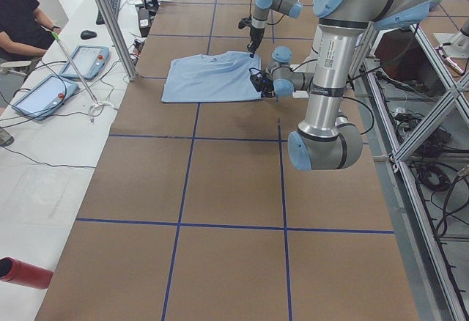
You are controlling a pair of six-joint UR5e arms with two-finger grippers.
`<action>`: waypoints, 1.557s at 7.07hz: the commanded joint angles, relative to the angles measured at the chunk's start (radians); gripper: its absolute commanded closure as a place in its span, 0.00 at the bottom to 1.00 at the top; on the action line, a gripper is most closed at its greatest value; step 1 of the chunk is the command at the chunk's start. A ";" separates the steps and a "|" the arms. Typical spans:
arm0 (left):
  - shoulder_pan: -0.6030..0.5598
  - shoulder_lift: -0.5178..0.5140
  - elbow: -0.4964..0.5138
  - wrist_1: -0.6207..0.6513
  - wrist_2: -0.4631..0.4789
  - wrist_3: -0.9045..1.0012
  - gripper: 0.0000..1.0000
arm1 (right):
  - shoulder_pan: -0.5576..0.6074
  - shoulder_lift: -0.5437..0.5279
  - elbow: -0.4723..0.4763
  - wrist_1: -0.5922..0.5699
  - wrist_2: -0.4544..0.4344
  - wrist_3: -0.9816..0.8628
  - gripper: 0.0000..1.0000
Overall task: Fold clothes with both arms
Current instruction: 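Grasp the shirt edge nearest the robot with both grippers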
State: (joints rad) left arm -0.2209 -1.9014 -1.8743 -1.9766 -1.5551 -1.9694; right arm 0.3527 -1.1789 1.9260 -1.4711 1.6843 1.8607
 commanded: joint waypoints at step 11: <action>-0.297 -0.173 -0.104 0.172 0.004 0.245 1.00 | 0.264 0.122 0.012 -0.115 0.081 0.026 1.00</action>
State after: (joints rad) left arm -0.4507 -2.0663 -2.0929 -1.7094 -1.5502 -1.7974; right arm 0.5678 -1.1060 2.0527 -1.6236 1.7578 1.9071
